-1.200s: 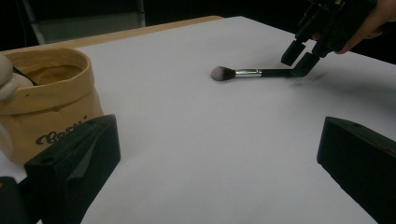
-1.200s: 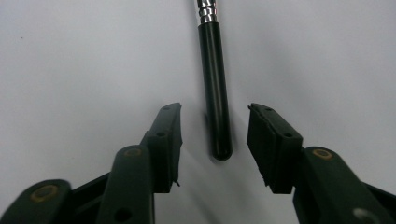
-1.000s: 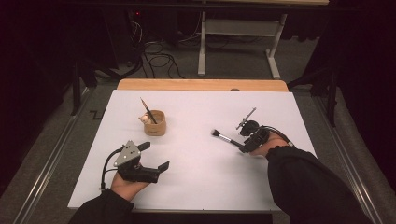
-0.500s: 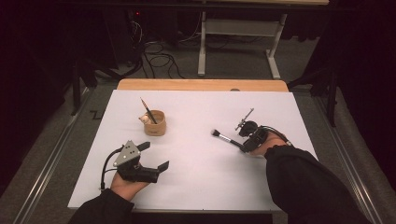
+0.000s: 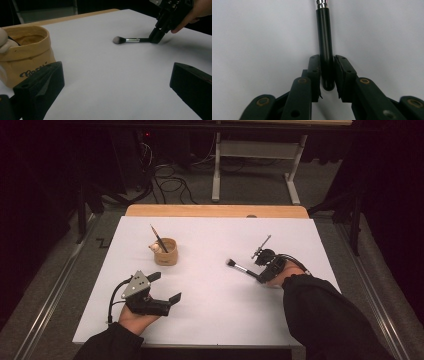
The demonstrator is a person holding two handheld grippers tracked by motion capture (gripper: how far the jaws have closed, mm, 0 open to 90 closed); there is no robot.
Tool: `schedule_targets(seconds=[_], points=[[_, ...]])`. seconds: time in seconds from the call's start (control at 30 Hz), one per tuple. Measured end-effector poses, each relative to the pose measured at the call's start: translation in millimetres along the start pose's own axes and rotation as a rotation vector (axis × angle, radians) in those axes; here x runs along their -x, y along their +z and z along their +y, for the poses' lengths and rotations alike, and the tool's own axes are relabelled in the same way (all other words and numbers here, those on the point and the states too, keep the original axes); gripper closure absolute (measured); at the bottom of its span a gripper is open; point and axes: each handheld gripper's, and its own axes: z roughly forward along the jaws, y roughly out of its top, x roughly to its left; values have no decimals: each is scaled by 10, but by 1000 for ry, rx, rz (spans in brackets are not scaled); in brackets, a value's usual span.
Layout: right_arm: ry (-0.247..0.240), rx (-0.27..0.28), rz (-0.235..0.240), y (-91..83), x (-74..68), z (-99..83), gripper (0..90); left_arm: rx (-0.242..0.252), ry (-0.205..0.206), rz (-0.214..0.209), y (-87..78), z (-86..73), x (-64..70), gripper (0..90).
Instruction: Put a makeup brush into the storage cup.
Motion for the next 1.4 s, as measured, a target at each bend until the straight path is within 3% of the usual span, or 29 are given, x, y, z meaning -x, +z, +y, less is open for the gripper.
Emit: schedule_targets(seconds=[0.67,1.27,1.4], points=[[-9,-1,-31,-38,-46,10,811,7,-4,2,-9,0,-16,1],[95,29,-89,-298,-86,-207,811,7,-6,2,-9,1,-3,2],[143,30,-96,-320,-100,-274,810,7,-9,0,-9,-2,-4,1]])
